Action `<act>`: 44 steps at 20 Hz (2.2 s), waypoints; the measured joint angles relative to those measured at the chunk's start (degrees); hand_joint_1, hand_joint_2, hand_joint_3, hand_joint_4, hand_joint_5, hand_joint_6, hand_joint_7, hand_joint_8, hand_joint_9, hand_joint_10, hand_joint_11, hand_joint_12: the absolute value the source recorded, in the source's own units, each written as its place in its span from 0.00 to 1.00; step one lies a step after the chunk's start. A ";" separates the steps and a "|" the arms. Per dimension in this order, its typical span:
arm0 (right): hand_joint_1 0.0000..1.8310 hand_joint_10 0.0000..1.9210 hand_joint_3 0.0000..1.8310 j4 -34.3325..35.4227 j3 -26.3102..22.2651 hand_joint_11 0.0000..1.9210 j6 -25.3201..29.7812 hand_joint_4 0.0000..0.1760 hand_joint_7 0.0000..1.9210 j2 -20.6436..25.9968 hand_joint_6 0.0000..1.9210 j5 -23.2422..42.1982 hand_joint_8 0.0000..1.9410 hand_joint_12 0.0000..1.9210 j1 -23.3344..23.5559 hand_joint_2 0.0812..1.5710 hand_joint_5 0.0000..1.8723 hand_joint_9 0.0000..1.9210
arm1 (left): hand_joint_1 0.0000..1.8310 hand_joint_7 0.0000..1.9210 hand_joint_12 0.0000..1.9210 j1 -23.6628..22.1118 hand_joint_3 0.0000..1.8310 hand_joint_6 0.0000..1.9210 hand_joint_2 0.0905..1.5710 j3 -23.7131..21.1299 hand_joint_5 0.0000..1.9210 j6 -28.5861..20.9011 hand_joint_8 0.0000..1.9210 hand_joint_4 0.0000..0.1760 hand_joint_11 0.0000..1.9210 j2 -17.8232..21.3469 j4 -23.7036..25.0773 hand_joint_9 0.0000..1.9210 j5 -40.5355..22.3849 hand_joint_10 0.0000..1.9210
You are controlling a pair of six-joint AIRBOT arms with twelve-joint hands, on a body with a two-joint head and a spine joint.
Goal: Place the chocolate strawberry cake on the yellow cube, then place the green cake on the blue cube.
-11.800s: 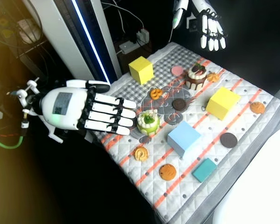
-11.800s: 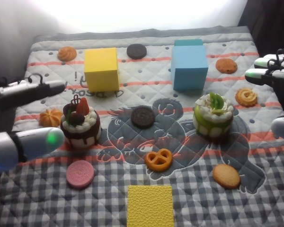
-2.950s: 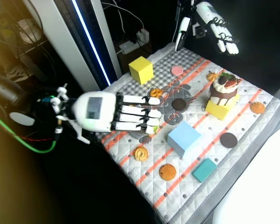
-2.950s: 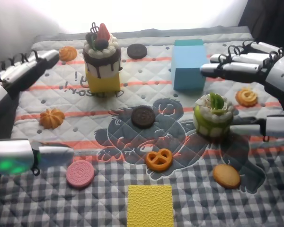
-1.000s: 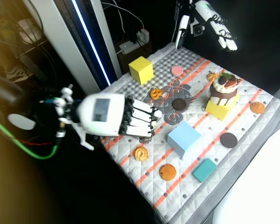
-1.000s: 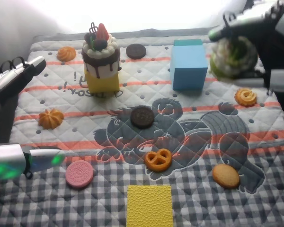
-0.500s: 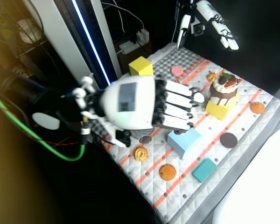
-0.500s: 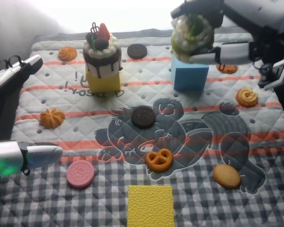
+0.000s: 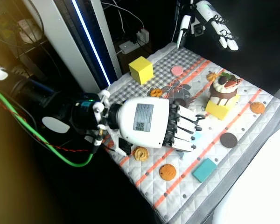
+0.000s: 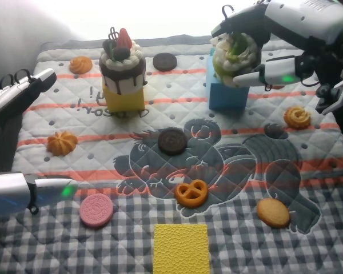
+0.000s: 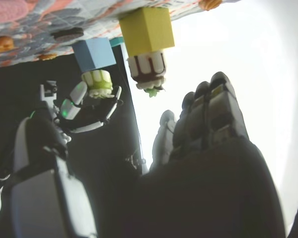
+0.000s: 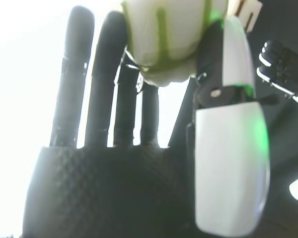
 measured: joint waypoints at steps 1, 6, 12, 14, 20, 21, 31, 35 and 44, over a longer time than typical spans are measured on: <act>0.75 0.62 0.00 0.07 0.33 0.39 0.00 0.00 0.51 -0.35 0.57 -0.13 0.49 0.65 0.04 0.70 0.48 0.47 | 0.42 0.00 0.00 0.00 0.00 0.00 0.49 0.00 0.00 -0.07 0.00 0.80 0.00 0.00 0.02 0.00 0.04 0.00; 0.75 0.66 0.00 0.24 0.50 0.37 0.02 0.00 0.48 -0.46 0.57 -0.28 0.53 0.67 0.07 0.71 0.49 0.44 | 0.43 0.00 0.00 -0.07 0.00 0.00 0.49 0.20 0.00 -0.13 0.00 0.81 0.00 -0.02 0.24 0.00 0.02 0.00; 0.74 0.65 0.00 -2.03 -0.24 0.33 0.00 0.00 0.47 -0.39 0.60 -1.27 0.53 0.64 1.73 0.71 0.51 0.43 | 0.43 0.00 0.00 -0.04 0.00 0.00 0.49 0.24 0.00 -0.13 0.00 0.68 0.00 -0.09 0.17 0.00 0.07 0.00; 0.74 0.65 0.00 -3.06 -0.63 0.34 -0.02 0.00 0.49 -0.39 0.57 -0.83 0.49 0.70 2.73 0.70 0.50 0.45 | 0.42 0.00 0.00 -0.07 0.00 0.00 0.49 0.24 0.00 -0.13 0.00 0.77 0.00 -0.13 0.28 0.00 0.04 0.00; 0.67 0.61 0.00 -4.50 -1.57 0.30 0.00 0.00 0.41 -0.39 0.50 -0.15 0.65 0.80 3.19 0.72 0.55 0.34 | 0.42 0.00 0.00 -0.04 0.00 0.00 0.49 0.26 0.00 -0.15 0.00 0.69 0.00 -0.13 0.11 0.00 0.07 0.00; 0.73 0.69 0.00 -4.37 -1.57 0.32 0.00 0.00 0.43 -0.33 0.50 -0.09 0.60 0.78 3.19 0.72 0.53 0.40 | 0.41 0.00 0.00 -0.04 0.00 0.00 0.49 0.26 0.00 -0.15 0.00 0.77 0.00 -0.13 0.04 0.00 0.09 0.00; 0.74 0.64 0.00 -2.58 -0.22 0.39 -0.02 0.00 0.45 -0.31 0.57 -0.70 0.54 0.66 3.19 0.71 0.50 0.46 | 0.42 0.00 0.00 -0.04 0.00 0.00 0.49 0.31 0.00 -0.15 0.00 0.82 0.00 -0.46 0.15 0.00 0.26 0.00; 0.75 0.60 0.00 -1.55 0.61 0.39 -0.02 0.00 0.54 -0.98 0.56 -1.62 0.45 0.67 3.17 0.69 0.48 0.49 | 0.44 0.00 0.00 -0.04 0.00 0.00 0.50 0.31 0.00 -0.17 0.00 0.82 0.00 -0.46 0.11 0.00 0.26 0.00; 0.75 0.67 0.00 3.15 1.79 0.23 0.50 0.00 0.53 -2.43 0.51 -1.51 0.53 0.73 -0.15 0.70 0.45 0.44 | 0.43 0.00 0.00 -0.04 0.00 0.00 0.49 0.17 0.00 -0.22 0.00 0.94 0.00 -0.46 0.15 0.00 -0.02 0.00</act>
